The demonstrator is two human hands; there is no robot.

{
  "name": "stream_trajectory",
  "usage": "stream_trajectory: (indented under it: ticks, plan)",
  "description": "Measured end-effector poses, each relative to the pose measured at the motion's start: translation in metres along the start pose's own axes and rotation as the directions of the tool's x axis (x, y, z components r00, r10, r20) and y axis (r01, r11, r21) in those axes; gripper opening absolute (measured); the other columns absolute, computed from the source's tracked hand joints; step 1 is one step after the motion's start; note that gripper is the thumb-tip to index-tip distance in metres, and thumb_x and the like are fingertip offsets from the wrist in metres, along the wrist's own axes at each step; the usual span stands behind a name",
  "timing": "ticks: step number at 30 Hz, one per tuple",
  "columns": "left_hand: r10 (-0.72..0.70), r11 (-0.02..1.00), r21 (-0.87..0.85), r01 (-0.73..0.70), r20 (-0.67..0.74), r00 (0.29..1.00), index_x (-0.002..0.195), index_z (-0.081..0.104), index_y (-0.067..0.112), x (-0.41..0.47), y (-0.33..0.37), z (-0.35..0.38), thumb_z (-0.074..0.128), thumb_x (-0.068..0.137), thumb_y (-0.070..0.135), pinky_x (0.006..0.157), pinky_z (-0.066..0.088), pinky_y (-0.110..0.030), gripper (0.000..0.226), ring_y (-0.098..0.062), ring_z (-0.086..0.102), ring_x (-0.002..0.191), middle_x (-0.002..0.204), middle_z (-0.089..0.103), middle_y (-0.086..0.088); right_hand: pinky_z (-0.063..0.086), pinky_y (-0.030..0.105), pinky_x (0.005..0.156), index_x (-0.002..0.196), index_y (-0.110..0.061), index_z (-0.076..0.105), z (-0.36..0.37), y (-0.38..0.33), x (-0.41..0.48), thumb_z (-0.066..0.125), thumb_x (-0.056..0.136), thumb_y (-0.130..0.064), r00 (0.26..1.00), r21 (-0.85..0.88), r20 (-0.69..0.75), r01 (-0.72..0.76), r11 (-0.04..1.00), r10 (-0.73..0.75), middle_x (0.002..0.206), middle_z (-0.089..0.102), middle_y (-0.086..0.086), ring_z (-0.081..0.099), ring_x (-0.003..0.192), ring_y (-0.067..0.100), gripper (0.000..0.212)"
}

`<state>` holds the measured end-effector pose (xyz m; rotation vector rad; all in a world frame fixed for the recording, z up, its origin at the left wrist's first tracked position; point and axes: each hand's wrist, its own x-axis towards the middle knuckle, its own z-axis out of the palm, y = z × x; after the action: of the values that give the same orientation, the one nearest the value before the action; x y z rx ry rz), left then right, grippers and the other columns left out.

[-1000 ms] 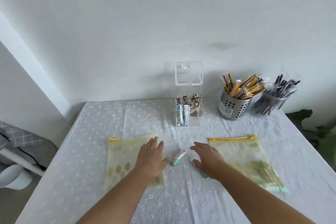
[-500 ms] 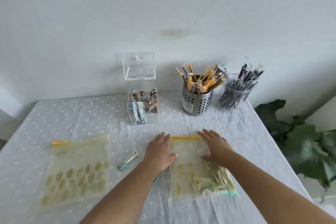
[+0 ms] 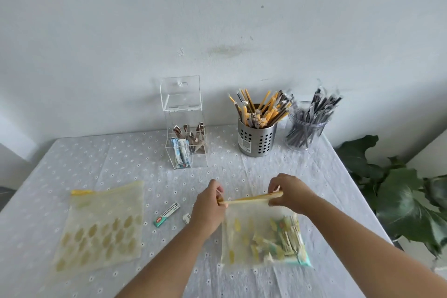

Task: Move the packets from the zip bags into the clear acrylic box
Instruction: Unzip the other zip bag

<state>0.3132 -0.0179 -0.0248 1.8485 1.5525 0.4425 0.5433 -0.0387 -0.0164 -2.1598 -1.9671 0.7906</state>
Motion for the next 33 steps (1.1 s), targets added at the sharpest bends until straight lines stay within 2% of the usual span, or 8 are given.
stream_trajectory:
  ticks: [3,6,10,15,20,23,28,33]
  plan:
    - [-0.085,0.962,-0.261,0.081,-0.002,0.996,0.099,0.053,0.021,-0.005,0.009,-0.018,0.068,0.079,0.001,0.054,0.042,-0.009,0.031,-0.008,0.056,0.068,0.085,0.06,0.001,0.039,0.019,0.062,0.074,-0.032,0.056,-0.018,-0.005,-0.016,0.082,0.066,-0.03,0.999,0.14,0.01,-0.038,0.989,0.037,0.082,0.058,-0.013,0.053,0.076,0.009,0.027]
    - [-0.152,0.876,-0.456,0.156,0.045,0.987,0.098,0.061,0.018,-0.01,0.015,-0.041,0.071,0.079,0.005,0.065,0.047,-0.019,0.025,-0.013,0.062,0.078,0.09,0.066,0.002,0.044,0.02,0.064,0.077,-0.03,0.062,-0.04,-0.02,-0.031,0.085,0.062,-0.033,0.997,0.218,0.071,-0.033,0.975,0.018,0.08,0.062,-0.009,0.055,0.071,0.008,0.027]
    - [-0.061,0.808,-0.58,0.102,0.089,0.994,0.078,0.067,0.017,-0.022,0.022,-0.086,0.069,0.08,0.003,0.062,0.046,-0.017,0.014,-0.008,0.06,0.067,0.072,0.069,0.005,0.044,0.022,0.07,0.072,-0.027,0.068,-0.07,-0.053,-0.05,0.081,0.069,-0.033,0.987,0.28,0.156,0.002,0.96,-0.047,0.074,0.067,-0.006,0.057,0.067,0.008,0.014]
    - [0.001,0.803,-0.596,-0.025,-0.04,0.999,0.079,0.067,0.016,-0.036,0.011,-0.149,0.067,0.082,0.004,0.053,0.044,-0.008,0.013,-0.004,0.056,0.057,0.071,0.068,0.002,0.044,0.025,0.074,0.067,-0.021,0.073,-0.083,-0.111,-0.06,0.075,0.078,-0.018,0.976,0.468,0.176,0.034,0.883,-0.131,0.069,0.067,0.001,0.059,0.064,0.009,0.011]
    - [-0.036,0.797,-0.594,-0.11,-0.228,0.973,0.078,0.067,0.014,-0.041,-0.026,-0.21,0.067,0.083,0.005,0.051,0.042,-0.005,0.01,0.008,0.055,0.05,0.071,0.067,0.001,0.05,0.019,0.055,0.079,-0.007,0.074,-0.072,-0.178,-0.047,0.07,0.079,-0.001,0.97,0.671,0.14,0.056,0.739,-0.2,0.067,0.072,0.002,0.066,0.057,0.008,0.007]
    - [-0.082,0.8,-0.588,-0.119,-0.304,0.949,0.078,0.067,0.013,-0.043,-0.053,-0.237,0.068,0.082,0.005,0.052,0.041,-0.004,0.009,0.008,0.056,0.051,0.071,0.067,0.001,0.051,0.022,0.056,0.08,-0.002,0.072,-0.055,-0.218,-0.034,0.07,0.078,0.001,0.976,0.715,0.105,0.058,0.697,-0.189,0.063,0.073,0.002,0.066,0.054,0.009,0.004]
    - [-0.239,0.821,-0.57,-0.011,-0.361,0.901,0.084,0.068,0.017,-0.05,-0.108,-0.262,0.07,0.082,0.013,0.058,0.045,-0.014,0.005,-0.01,0.061,0.072,0.081,0.069,0.001,0.049,0.018,0.05,0.079,-0.003,0.07,-0.015,-0.275,-0.017,0.069,0.082,-0.003,0.988,0.744,0.033,0.078,0.664,-0.152,0.067,0.071,0.004,0.066,0.054,0.009,0.003]
    - [-0.323,0.864,-0.494,0.102,-0.387,0.864,0.108,0.059,0.024,-0.072,-0.137,-0.257,0.071,0.081,0.018,0.075,0.045,-0.022,0.029,-0.011,0.059,0.095,0.104,0.06,0.008,0.053,0.02,0.051,0.079,-0.004,0.068,0.027,-0.318,-0.004,0.069,0.082,-0.005,0.994,0.789,0.026,0.042,0.613,-0.102,0.07,0.07,0.007,0.066,0.054,0.01,0.004]
